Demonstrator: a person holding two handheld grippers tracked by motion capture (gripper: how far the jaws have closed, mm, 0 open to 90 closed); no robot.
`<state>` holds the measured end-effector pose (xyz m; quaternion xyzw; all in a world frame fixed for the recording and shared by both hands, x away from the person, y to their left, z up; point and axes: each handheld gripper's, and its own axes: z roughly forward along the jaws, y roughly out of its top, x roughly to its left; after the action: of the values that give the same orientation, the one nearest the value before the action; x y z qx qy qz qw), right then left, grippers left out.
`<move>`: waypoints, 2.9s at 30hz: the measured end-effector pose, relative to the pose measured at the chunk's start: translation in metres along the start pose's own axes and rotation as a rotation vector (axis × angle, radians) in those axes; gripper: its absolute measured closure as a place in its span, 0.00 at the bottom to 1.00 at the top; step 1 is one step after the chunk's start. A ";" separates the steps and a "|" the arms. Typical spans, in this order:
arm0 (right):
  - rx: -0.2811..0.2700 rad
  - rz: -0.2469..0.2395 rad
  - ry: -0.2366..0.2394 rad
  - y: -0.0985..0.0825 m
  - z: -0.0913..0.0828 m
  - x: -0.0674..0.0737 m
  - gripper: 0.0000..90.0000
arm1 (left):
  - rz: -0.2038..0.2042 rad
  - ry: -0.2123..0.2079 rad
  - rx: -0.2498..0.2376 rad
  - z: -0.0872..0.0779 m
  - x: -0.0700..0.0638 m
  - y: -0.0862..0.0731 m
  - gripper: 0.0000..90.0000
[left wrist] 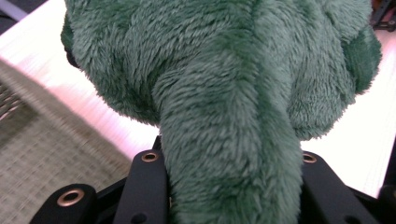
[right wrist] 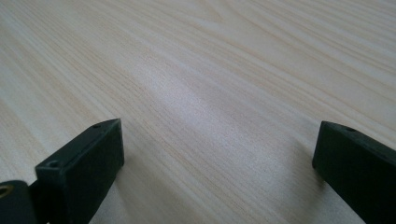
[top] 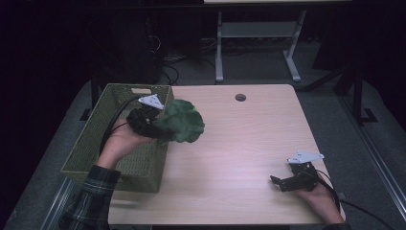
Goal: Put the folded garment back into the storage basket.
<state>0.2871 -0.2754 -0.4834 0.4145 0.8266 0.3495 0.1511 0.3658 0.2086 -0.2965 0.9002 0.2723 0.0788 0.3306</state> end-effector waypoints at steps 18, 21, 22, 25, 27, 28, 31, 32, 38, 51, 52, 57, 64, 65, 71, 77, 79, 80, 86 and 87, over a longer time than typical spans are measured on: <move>0.000 0.002 -0.002 0.000 0.000 0.000 0.02 | -0.148 0.141 -0.061 -0.039 0.029 -0.037 0.70; 0.000 0.002 -0.002 0.000 0.000 0.000 0.02 | -0.173 0.165 -0.065 -0.043 0.034 -0.043 0.70; 0.000 0.003 -0.001 0.000 0.000 0.000 0.02 | -0.182 0.174 -0.066 -0.044 0.035 -0.046 0.70; -0.001 0.005 -0.001 0.000 0.000 0.000 0.02 | -0.213 0.203 -0.067 -0.047 0.041 -0.053 0.70; 0.000 0.005 -0.001 0.000 0.000 0.000 0.02 | -0.238 0.220 -0.068 -0.047 0.045 -0.059 0.70; 0.000 0.005 -0.001 0.000 0.000 0.000 0.02 | -0.246 0.228 -0.068 -0.048 0.048 -0.062 0.70; 0.000 0.005 -0.001 0.000 0.000 0.000 0.02 | -0.279 0.249 -0.079 -0.047 0.054 -0.070 0.69; -0.001 0.004 -0.002 0.000 0.000 0.000 0.02 | -0.286 0.257 -0.074 -0.047 0.056 -0.073 0.69; -0.001 0.004 -0.002 0.000 0.000 0.000 0.02 | -0.326 0.275 -0.052 -0.037 0.067 -0.089 0.69; -0.001 0.004 -0.002 0.000 0.000 0.000 0.02 | -0.334 0.245 0.004 -0.004 0.081 -0.112 0.69; -0.001 0.004 -0.002 0.000 0.000 0.000 0.02 | -0.330 0.240 0.014 0.000 0.082 -0.114 0.69; -0.001 0.004 -0.002 0.000 0.000 0.000 0.02 | -0.324 0.224 0.042 0.010 0.084 -0.118 0.68; -0.001 0.004 -0.002 0.000 0.000 0.000 0.02 | -0.325 0.205 0.087 0.023 0.085 -0.122 0.68; -0.001 0.004 -0.002 0.000 0.000 0.000 0.02 | -0.323 0.202 0.093 0.025 0.084 -0.123 0.67; -0.001 0.004 -0.002 0.000 0.000 0.000 0.02 | -0.325 0.186 0.140 0.032 0.084 -0.124 0.66; -0.003 0.001 -0.004 0.000 0.000 0.000 0.02 | -0.327 0.187 0.179 0.036 0.084 -0.129 0.60; -0.003 0.001 -0.004 0.000 0.000 0.000 0.02 | -0.320 0.189 0.188 0.037 0.083 -0.130 0.57; -0.003 0.001 -0.004 0.000 0.000 0.000 0.02 | -0.315 0.188 0.188 0.038 0.083 -0.130 0.54; -0.003 0.001 -0.004 0.000 0.000 0.000 0.02 | -0.308 0.199 0.174 0.039 0.082 -0.130 0.41; -0.003 0.001 -0.004 0.000 0.000 0.000 0.02 | -0.307 0.200 0.173 0.039 0.083 -0.130 0.39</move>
<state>0.2874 -0.2754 -0.4835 0.4151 0.8256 0.3501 0.1533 0.3905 0.3144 -0.4128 0.8609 0.4435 0.0927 0.2314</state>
